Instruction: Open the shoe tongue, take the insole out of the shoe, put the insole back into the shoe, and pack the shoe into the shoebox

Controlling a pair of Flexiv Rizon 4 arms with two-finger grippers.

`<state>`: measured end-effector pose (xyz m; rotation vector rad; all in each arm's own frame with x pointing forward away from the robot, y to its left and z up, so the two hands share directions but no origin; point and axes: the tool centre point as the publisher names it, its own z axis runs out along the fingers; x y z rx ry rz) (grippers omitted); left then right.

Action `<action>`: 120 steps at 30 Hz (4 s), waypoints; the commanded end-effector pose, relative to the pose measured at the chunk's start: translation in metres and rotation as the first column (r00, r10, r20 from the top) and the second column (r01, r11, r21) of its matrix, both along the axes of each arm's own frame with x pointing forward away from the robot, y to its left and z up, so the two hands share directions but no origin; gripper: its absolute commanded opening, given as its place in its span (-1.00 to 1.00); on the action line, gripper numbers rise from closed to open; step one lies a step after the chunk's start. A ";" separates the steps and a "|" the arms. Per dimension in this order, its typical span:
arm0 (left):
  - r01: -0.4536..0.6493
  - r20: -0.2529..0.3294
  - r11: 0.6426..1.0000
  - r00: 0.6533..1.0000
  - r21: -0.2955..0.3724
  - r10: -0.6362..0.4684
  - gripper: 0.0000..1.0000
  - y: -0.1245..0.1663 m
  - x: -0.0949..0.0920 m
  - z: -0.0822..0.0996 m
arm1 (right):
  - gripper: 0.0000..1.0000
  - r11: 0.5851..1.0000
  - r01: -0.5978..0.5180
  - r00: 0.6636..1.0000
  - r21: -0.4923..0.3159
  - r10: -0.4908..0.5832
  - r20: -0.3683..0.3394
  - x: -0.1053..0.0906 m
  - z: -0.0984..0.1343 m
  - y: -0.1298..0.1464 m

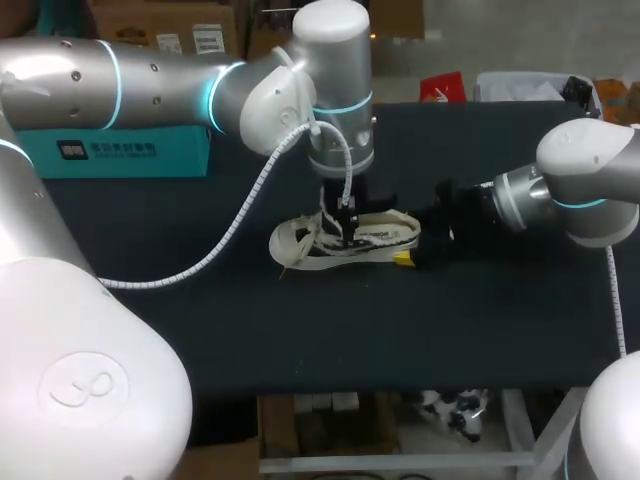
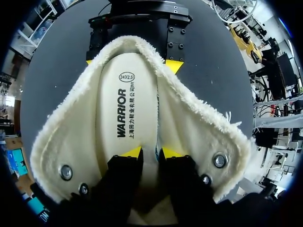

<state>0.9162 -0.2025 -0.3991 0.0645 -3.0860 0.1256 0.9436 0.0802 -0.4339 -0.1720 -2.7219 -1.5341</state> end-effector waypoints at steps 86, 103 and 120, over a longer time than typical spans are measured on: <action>-0.009 0.121 0.958 0.992 -0.286 0.046 0.51 -0.014 0.014 0.082 | -1.00 1.000 0.001 1.000 0.004 -0.001 -0.002 0.002 -0.010 0.000; -0.010 0.246 0.963 0.966 -0.269 0.079 0.47 -0.045 -0.013 0.092 | -1.00 1.000 0.001 1.000 0.004 -0.001 -0.002 0.002 -0.010 0.000; 0.006 0.298 0.976 0.953 -0.219 0.061 0.25 -0.077 0.000 0.054 | -1.00 1.000 0.001 1.000 0.004 -0.001 -0.002 0.002 -0.010 0.000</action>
